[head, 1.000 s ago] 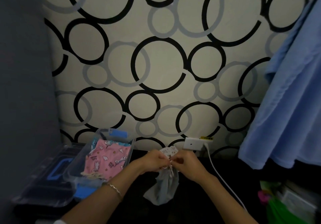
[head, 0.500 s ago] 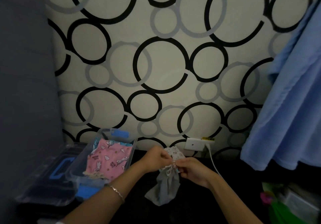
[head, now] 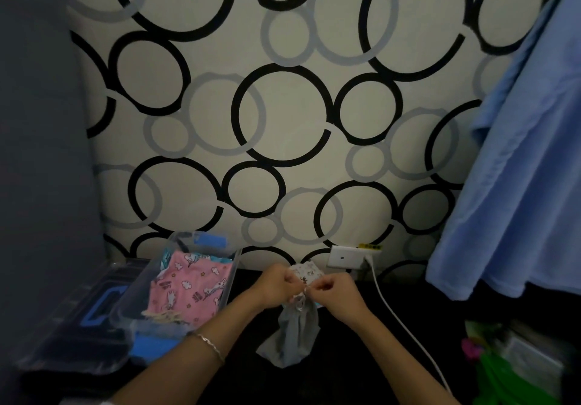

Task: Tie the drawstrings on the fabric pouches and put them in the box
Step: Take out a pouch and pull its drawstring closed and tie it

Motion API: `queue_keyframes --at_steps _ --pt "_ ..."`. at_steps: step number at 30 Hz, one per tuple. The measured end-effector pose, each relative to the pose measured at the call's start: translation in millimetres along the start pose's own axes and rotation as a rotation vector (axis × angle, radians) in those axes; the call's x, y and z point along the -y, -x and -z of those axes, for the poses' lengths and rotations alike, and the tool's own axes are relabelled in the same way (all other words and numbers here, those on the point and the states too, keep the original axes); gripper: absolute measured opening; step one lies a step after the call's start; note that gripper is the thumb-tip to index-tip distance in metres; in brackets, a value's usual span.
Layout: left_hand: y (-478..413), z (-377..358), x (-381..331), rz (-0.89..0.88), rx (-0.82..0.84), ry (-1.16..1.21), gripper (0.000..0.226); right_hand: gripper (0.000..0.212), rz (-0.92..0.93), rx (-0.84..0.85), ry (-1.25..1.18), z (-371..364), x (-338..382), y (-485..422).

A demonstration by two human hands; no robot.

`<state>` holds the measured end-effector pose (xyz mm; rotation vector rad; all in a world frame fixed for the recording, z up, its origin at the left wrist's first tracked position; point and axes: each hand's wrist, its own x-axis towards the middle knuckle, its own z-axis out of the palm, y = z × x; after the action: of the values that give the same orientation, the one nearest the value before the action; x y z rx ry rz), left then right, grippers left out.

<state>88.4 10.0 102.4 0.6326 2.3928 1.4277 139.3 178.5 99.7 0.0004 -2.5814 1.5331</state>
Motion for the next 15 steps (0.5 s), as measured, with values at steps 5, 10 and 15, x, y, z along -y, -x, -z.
queue_keyframes --at_steps 5,10,15 --pt "5 0 -4 0.105 0.019 0.181 0.028 0.017 0.152 -0.17 0.153 -1 0 -1" --pt "11 0 -8 0.174 0.041 0.325 0.02 0.015 0.215 -0.127 0.196 -1 -3 -1" --pt "13 0 -12 0.209 0.059 0.385 0.012 0.006 0.217 -0.059 0.112 0 -8 0"
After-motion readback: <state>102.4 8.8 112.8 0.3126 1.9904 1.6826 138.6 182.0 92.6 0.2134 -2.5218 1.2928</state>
